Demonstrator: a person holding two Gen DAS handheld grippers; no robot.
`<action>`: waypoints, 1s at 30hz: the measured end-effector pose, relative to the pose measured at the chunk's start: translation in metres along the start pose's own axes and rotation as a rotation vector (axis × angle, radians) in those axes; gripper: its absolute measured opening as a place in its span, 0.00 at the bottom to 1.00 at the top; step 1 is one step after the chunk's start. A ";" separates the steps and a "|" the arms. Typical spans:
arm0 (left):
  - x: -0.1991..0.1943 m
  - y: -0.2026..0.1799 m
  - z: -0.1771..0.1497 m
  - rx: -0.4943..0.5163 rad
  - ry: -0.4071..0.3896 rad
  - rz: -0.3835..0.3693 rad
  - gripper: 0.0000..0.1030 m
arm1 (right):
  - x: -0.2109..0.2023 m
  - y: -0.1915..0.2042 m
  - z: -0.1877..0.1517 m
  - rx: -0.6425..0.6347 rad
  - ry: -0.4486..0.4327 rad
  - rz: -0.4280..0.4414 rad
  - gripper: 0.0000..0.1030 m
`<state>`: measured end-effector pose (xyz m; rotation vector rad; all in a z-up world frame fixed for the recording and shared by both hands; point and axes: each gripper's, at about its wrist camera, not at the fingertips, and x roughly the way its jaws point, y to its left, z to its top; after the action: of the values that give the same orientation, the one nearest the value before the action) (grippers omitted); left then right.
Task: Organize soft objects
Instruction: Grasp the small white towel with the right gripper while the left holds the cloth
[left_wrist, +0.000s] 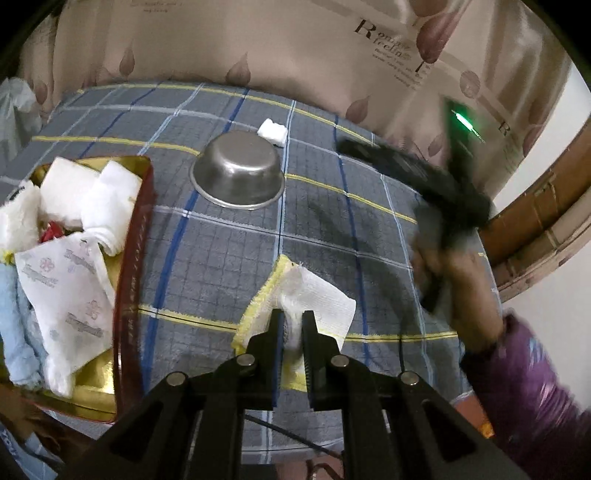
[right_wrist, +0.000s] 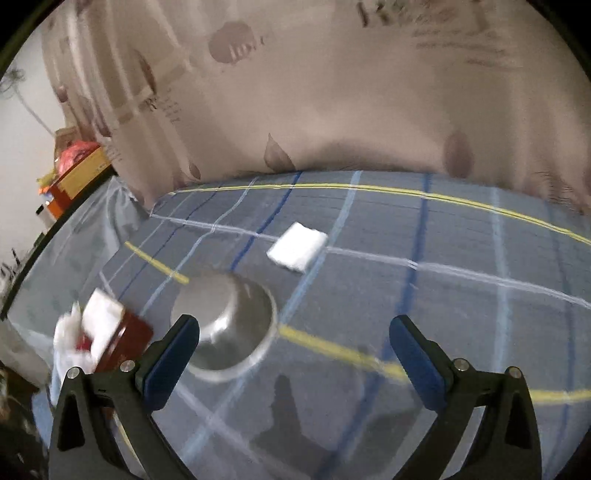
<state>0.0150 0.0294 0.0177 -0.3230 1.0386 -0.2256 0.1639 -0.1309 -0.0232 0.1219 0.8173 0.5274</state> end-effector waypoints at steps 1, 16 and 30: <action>0.000 0.000 0.000 0.006 -0.003 -0.004 0.09 | 0.011 0.002 0.007 0.001 0.014 -0.012 1.00; 0.001 0.036 0.006 -0.056 -0.017 -0.050 0.09 | 0.124 0.018 0.061 0.041 0.153 -0.144 0.89; -0.018 0.035 0.001 -0.077 -0.053 -0.064 0.09 | 0.046 0.002 0.026 0.069 0.094 -0.003 0.11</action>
<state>0.0082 0.0676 0.0200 -0.4300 0.9865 -0.2342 0.2080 -0.1042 -0.0351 0.1601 0.9277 0.5052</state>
